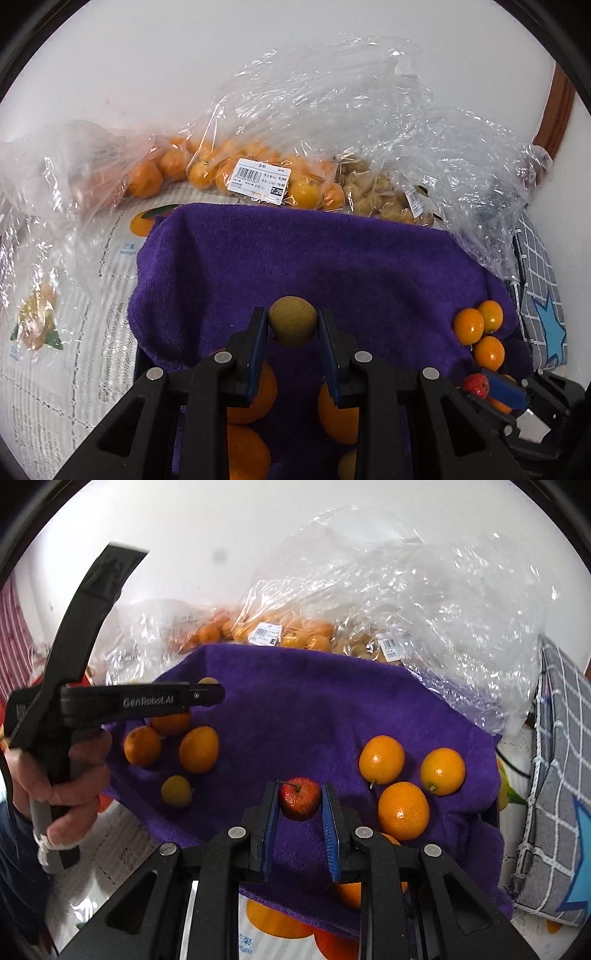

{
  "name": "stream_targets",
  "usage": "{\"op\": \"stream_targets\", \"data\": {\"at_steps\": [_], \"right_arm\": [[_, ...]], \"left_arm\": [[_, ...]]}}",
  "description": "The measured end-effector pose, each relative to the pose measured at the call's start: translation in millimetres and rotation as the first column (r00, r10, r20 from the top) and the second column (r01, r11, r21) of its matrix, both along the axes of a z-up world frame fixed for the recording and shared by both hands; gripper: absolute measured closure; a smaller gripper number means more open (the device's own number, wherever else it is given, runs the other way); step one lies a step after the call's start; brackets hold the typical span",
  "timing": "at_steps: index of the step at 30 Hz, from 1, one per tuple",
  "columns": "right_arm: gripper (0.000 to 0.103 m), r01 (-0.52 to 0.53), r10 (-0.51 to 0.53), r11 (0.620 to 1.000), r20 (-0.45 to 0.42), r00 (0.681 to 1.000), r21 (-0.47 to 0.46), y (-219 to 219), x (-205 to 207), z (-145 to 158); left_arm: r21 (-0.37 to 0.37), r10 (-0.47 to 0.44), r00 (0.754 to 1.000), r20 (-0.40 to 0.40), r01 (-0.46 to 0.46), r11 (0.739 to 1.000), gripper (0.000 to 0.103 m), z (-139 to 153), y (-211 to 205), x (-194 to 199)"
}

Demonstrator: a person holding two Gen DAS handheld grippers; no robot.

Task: Organize fruits

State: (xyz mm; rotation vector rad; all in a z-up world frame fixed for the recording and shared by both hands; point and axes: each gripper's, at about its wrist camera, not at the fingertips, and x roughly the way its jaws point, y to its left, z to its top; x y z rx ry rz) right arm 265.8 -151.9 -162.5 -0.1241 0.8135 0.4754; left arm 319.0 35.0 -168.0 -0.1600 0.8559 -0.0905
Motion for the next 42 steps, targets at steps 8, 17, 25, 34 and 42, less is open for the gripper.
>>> {"op": "stream_targets", "data": {"at_steps": [8, 17, 25, 34, 42], "right_arm": [[0.08, -0.007, 0.007, 1.0, 0.013, 1.0, -0.016, -1.0, 0.2, -2.1], [0.063, -0.007, 0.005, 0.998, 0.025, 1.0, 0.061, -14.7, -2.6, 7.4], [0.053, 0.059, -0.068, 0.987, 0.051, 0.996, 0.152, -36.0, -5.4, 23.2], [0.053, 0.155, -0.169, 0.975, 0.079, 0.982, 0.16, -53.0, -33.7, 56.1], [0.051, 0.226, -0.246, 0.965, 0.155, 0.957, 0.132, -64.2, -110.5, 103.0]], "left_arm": [[0.018, 0.005, 0.999, 0.033, -0.005, 1.0, 0.077, -1.5, -1.7, -0.2], [-0.049, 0.023, 0.999, 0.042, -0.02, 0.999, 0.066, 0.7, 8.1, -1.9], [-0.025, 0.041, 0.996, 0.085, -0.039, 0.999, 0.061, 19.8, 8.9, -12.6], [0.0, 0.043, 0.994, 0.097, -0.043, 0.999, 0.061, 48.2, 0.9, -54.1], [0.033, 0.016, 0.994, 0.106, -0.02, 0.999, 0.038, 69.4, -10.9, -123.2]]}}
